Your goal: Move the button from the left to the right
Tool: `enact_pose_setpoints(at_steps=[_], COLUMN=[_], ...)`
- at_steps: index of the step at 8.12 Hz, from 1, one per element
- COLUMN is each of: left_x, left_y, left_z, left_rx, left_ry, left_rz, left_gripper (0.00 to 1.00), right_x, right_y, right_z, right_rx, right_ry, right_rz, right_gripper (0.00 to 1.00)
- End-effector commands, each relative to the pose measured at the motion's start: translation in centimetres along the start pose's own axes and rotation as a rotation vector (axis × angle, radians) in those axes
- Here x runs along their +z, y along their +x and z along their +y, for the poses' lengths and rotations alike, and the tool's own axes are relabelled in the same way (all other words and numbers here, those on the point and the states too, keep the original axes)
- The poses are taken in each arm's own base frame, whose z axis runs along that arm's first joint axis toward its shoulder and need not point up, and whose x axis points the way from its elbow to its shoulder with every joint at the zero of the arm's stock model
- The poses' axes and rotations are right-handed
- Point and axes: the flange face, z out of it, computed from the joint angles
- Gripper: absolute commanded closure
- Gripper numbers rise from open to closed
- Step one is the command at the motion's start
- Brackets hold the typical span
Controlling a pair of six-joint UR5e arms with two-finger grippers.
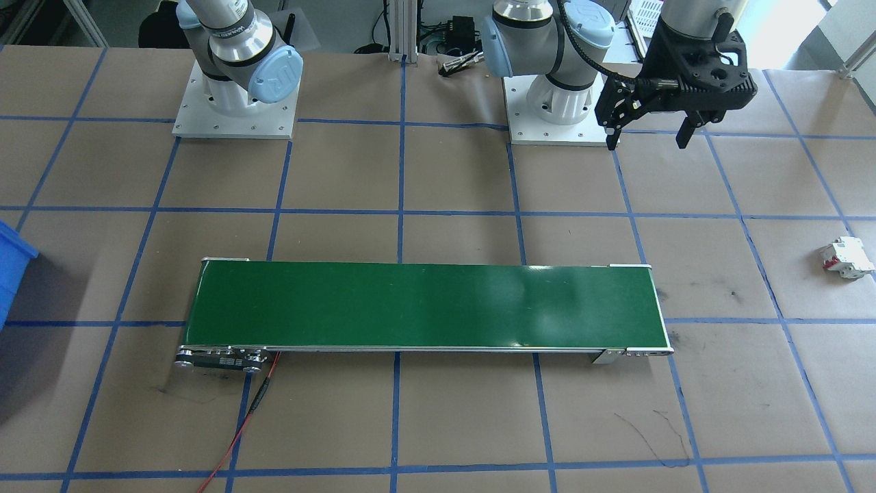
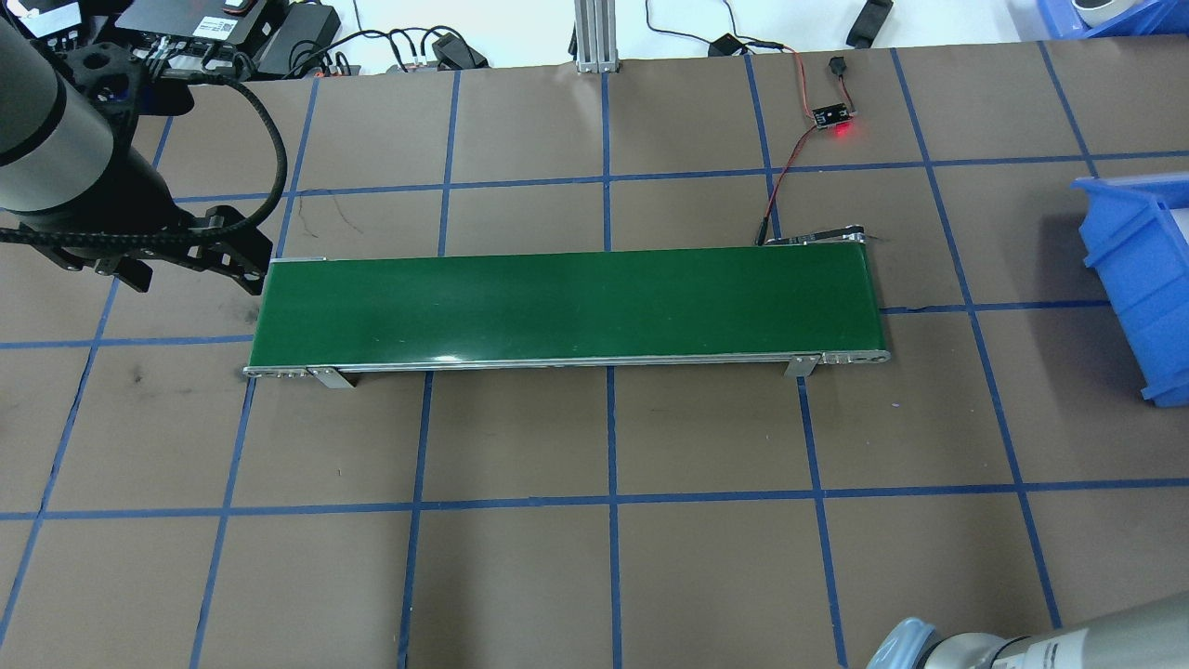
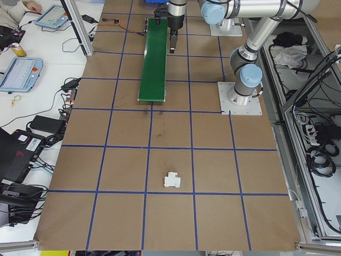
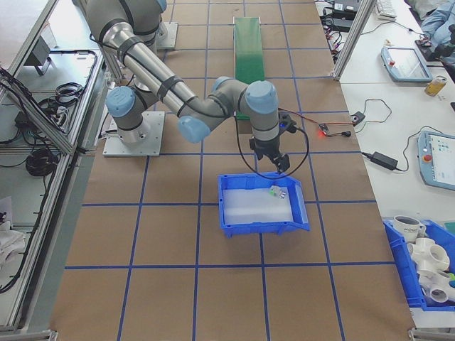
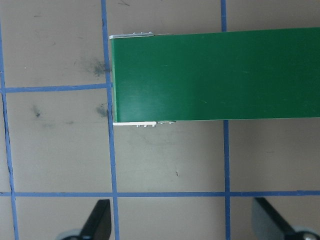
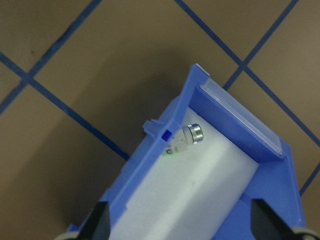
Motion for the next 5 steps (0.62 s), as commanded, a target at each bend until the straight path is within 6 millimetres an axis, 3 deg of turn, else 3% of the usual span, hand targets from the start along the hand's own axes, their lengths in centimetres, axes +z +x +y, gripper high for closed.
enact_pose_setpoints(at_steps=[1,3,4,5], left_x=[0.6,-0.3,-0.8,-1.5], left_y=[0.6,1.2,2.0,3.8], left_z=[-0.4,-0.1,0.4,0.9], left_rx=[-0.006,-0.012,0.003,0.018], left_ry=[-0.005,0.016,0.025,0.038], left_rz=[0.056,0.098,0.104,0.133], left_gripper=[0.00,0.00,0.00,0.00], right_x=[-8.6,-11.7,-13.7,-14.3], right_y=[-10.5,-17.3,-21.6,-26.4], right_z=[-11.5,-16.5,-19.3,-22.2], right_rx=[0.150,0.322,0.416,0.407], right_ry=[0.013,-0.011,-0.025,-0.064], right_rz=[-0.065,-0.119,-0.110,-0.132], right_gripper=[0.00,0.00,0.00,0.00])
